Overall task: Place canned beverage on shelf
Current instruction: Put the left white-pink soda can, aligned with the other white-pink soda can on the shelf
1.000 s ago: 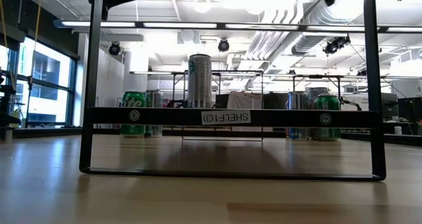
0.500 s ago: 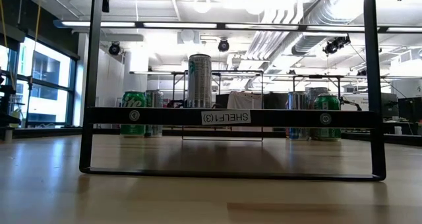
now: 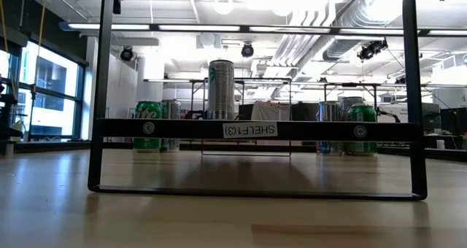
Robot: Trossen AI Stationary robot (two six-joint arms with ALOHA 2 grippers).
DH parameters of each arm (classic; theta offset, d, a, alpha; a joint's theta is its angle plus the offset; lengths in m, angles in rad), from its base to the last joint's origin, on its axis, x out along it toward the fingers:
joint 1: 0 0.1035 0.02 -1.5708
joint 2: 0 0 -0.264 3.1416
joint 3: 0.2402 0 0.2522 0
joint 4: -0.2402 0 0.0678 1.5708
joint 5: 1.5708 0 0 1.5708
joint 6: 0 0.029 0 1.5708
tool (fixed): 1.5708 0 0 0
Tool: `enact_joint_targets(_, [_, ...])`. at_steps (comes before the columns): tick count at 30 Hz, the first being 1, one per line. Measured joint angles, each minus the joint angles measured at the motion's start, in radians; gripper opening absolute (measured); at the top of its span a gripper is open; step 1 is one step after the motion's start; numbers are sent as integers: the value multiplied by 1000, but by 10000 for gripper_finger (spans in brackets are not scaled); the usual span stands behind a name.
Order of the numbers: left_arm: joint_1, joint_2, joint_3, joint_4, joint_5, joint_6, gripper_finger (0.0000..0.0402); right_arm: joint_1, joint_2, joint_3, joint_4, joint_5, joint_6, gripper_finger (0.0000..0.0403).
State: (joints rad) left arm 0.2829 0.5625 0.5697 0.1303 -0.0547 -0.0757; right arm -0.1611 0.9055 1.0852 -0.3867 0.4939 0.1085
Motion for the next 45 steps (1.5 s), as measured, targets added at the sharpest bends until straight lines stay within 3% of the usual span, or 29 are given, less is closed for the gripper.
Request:
enact_joint_targets(4, [0,0,0,0,0,0,0,-98,85,88,-113,-26,27,96])
enact_joint_targets(12, [0,0,0,-1,22,0,0,-267,224,221,-352,-59,166,307])
enact_joint_targets(17, [0,0,0,-2,21,0,0,-341,274,245,-469,-52,258,378])
enact_joint_targets(21, [0,0,0,-1,22,-3,0,-441,308,248,-468,-31,401,391])
enact_joint_targets(24, [0,0,0,-2,22,-32,0,-567,357,278,-475,-32,415,392])
enact_joint_targets(32, [0,0,0,-3,22,-53,0,-847,558,374,-567,-191,468,387])
enact_joint_targets(37, [0,0,0,-15,22,-54,0,-917,653,374,-619,-316,478,387])
enact_joint_targets(45, [0,0,0,-14,22,-53,0,-927,720,374,-715,-355,436,387])
